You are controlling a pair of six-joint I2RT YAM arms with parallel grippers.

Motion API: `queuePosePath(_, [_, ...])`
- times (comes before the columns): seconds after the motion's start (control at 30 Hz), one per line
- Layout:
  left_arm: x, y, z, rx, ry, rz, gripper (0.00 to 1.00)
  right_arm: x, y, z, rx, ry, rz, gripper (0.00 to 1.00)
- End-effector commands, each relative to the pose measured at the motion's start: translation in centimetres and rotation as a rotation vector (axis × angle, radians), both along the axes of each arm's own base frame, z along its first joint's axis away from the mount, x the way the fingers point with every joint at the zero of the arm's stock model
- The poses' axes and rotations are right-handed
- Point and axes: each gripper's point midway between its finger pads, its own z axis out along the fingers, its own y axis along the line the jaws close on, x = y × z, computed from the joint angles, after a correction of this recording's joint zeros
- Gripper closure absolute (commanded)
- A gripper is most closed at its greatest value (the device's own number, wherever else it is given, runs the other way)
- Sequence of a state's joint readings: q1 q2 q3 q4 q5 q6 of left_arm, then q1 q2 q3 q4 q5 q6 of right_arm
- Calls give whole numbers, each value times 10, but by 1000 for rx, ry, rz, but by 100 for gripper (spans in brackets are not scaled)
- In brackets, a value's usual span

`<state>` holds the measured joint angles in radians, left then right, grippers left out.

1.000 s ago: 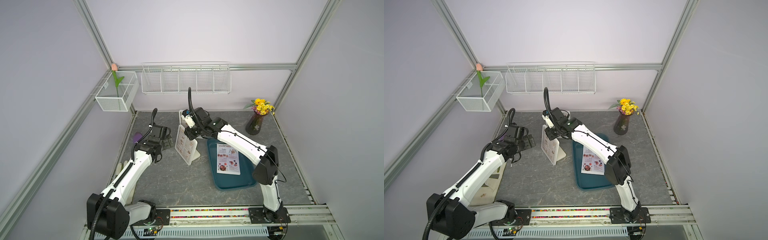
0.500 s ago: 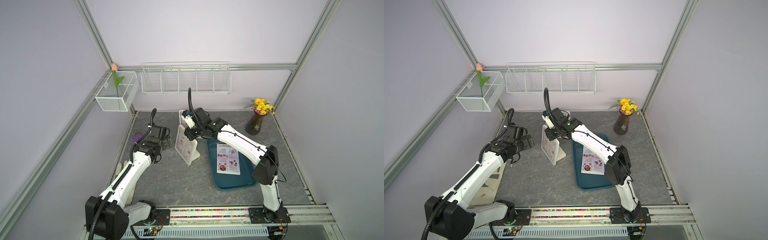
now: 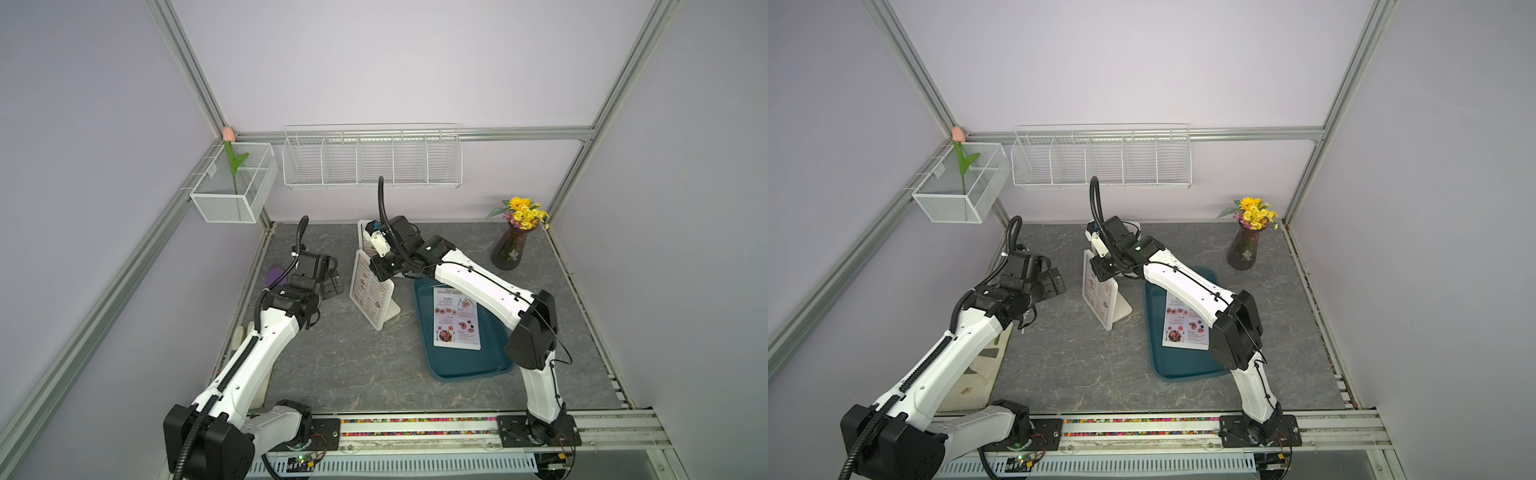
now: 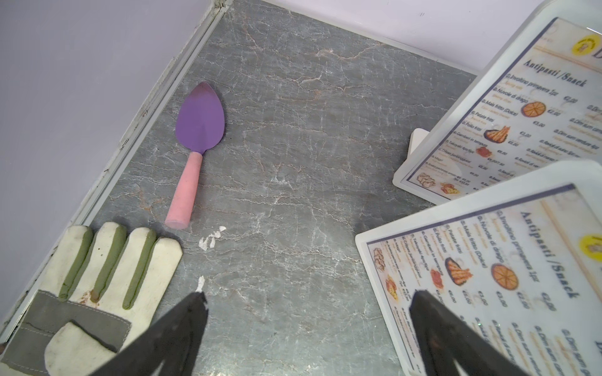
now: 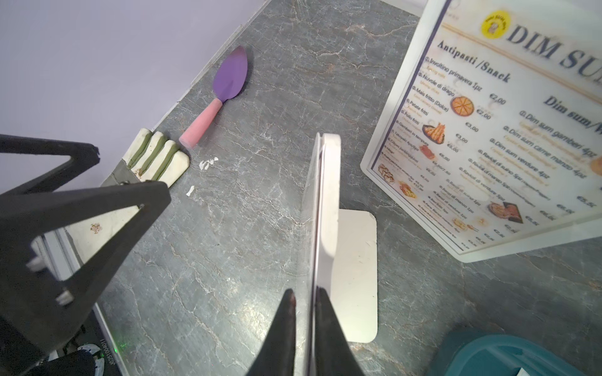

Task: Replace the menus in the menu holders
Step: Take out the menu from the menu holder.

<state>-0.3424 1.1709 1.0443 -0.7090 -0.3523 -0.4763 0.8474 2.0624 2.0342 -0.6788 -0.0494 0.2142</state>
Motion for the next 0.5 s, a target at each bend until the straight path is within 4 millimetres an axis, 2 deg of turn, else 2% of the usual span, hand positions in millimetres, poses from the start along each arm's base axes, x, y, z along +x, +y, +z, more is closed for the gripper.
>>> queuePosePath(0.0, [-3,6,2,22,-4,15,0,-6,-2,10,46,24,6,87])
queuePosePath(0.47, [-3,6,2,26,-2,12,0,-9,0,22,145,89,20,90])
